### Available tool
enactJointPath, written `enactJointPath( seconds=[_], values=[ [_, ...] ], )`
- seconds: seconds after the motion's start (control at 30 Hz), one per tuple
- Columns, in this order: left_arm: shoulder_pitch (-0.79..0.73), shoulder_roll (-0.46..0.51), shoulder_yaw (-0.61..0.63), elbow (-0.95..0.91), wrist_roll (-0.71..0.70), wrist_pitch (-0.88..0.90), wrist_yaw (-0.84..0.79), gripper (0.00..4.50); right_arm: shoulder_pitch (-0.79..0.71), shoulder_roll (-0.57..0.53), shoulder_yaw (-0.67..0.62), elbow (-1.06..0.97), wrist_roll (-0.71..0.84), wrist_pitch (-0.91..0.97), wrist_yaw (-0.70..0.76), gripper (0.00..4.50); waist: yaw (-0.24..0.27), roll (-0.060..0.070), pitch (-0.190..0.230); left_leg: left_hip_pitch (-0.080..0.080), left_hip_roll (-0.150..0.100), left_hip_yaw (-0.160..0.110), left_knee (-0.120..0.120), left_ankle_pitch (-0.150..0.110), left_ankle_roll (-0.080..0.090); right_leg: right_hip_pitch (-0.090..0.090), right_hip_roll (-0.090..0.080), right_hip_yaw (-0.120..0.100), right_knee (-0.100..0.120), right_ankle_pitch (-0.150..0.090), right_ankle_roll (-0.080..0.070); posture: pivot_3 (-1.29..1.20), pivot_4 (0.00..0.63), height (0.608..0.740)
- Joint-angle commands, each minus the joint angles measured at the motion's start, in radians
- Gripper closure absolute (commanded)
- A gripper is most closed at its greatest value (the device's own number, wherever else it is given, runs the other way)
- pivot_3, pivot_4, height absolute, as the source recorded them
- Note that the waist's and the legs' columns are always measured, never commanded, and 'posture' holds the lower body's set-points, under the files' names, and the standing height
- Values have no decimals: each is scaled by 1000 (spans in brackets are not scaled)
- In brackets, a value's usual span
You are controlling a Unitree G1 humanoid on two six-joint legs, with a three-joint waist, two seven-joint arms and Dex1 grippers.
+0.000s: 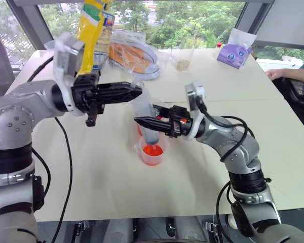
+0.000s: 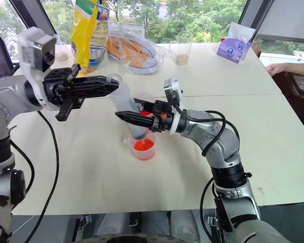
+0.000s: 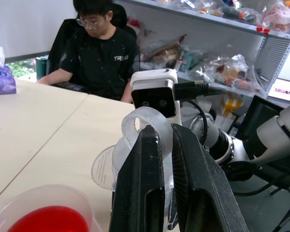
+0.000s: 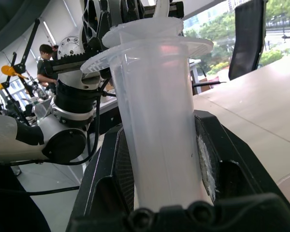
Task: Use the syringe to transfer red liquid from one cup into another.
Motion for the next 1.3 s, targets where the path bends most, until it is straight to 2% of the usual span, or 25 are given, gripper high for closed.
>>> enactJointPath(
  seconds=[0.03, 0.13, 0.2, 0.43, 0.57, 0.73, 0.87, 1.0, 1.17, 1.3],
  values=[
    [-20, -1, -43, 18, -17, 73, 23, 2419, -29, 19, -64, -65, 66, -30, -14, 3110, 1, 0, 0, 0, 0, 0, 0, 0, 0, 0, 0, 0, 0, 0, 0, 0, 150, 740],
    [-21, 14, -23, 31, 4, 55, 17, 820, -13, 15, -59, -64, 74, -17, -10, 3110, -1, 0, 0, 0, 0, 0, 0, 0, 0, 0, 0, 0, 0, 0, 0, 0, 150, 740],
    [-13, 34, 2, 37, 16, 36, 10, 34, -6, 13, -58, -61, 77, -13, -10, 3110, -4, 0, 0, 0, 0, 0, 0, 0, 0, 0, 0, 0, 0, 0, 0, 0, 150, 740],
    [46, 113, 94, 34, 17, 11, 10, 34, 7, 1, -59, -52, 78, -15, -7, 3110, -2, 0, 0, 0, 1, 0, 0, 0, 0, 0, 0, 0, 0, 0, 0, 0, 150, 740],
    [102, 127, 121, -3, 12, 2, 15, 34, -12, -5, -73, -51, 93, -3, -17, 3110, 0, 0, 0, 0, 0, 0, 0, 0, 0, 0, 0, 0, 0, 0, 0, 0, 150, 740],
    [186, 117, 110, -77, 29, -27, 33, 34, -147, -46, -168, 7, 136, 104, -171, 3110, -1, 0, 0, 0, 0, 0, 0, 0, 0, 0, -1, 0, 0, 0, 0, 0, 150, 740],
    [250, 113, 105, -122, 51, -64, 36, 34, -307, -168, -260, 177, 174, 350, -340, 3110, 1, 0, 0, 0, 0, 1, 0, 0, 0, 0, -2, 0, 0, -2, -4, 0, 150, 740],
    [285, 93, 82, -144, 81, -100, 56, 34, -396, -282, -258, 349, 148, 621, -429, 3110, 1, 0, 0, 0, 0, 0, -1, 0, 0, 0, -4, 0, -2, -2, -6, 0, 150, 740],
    [303, 68, 78, -163, 80, -122, 73, 34, -411, -338, -203, 470, 48, 822, -496, 3110, -2, 0, 0, -2, 0, 1, -2, -1, 1, -1, -4, 1, -3, -2, -5, 0, 150, 740],
    [310, 52, 76, -174, 78, -131, 88, 34, -373, -352, -147, 544, -83, 895, -568, 3110, -2, 0, 0, -2, 0, 2, -2, -1, 1, -2, -2, 0, -3, -1, -4, 0, 150, 740]
  ],
)
